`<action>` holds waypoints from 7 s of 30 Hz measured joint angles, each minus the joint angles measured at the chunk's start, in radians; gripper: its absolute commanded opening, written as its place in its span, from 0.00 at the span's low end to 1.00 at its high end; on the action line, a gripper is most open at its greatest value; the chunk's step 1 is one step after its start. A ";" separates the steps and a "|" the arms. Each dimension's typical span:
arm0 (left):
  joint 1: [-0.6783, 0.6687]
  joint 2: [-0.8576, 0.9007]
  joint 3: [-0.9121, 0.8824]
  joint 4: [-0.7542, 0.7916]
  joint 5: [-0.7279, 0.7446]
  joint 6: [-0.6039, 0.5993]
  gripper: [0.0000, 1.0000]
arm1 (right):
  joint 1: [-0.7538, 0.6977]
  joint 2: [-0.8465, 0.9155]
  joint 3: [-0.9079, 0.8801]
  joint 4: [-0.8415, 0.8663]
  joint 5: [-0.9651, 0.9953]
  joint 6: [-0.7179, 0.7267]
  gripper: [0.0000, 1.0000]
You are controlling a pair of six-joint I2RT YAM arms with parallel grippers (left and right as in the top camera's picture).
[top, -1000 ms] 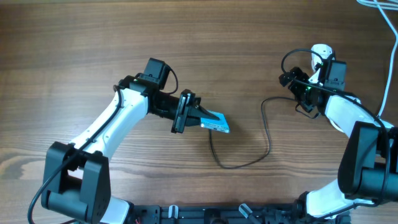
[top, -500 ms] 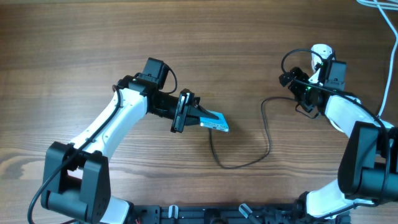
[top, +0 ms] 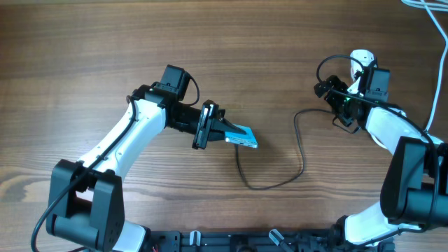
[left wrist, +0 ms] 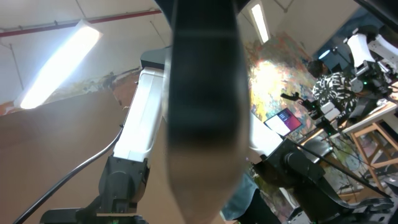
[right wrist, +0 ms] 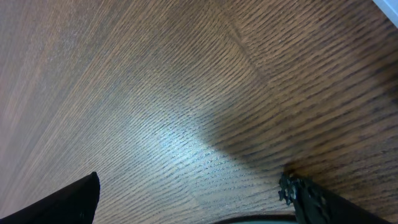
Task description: Plug charger to phone and switch on socket
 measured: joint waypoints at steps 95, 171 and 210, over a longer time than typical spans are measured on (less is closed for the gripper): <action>-0.020 0.000 0.000 0.047 -0.486 0.442 0.04 | 0.000 0.000 0.000 0.001 0.003 0.000 1.00; 0.033 0.068 -0.027 0.131 -1.472 0.680 0.12 | 0.166 -0.017 0.028 -0.188 -0.077 0.202 1.00; 0.126 0.046 -0.037 0.178 -1.130 0.704 0.04 | 0.155 -0.011 0.127 -0.375 -0.142 -0.018 1.00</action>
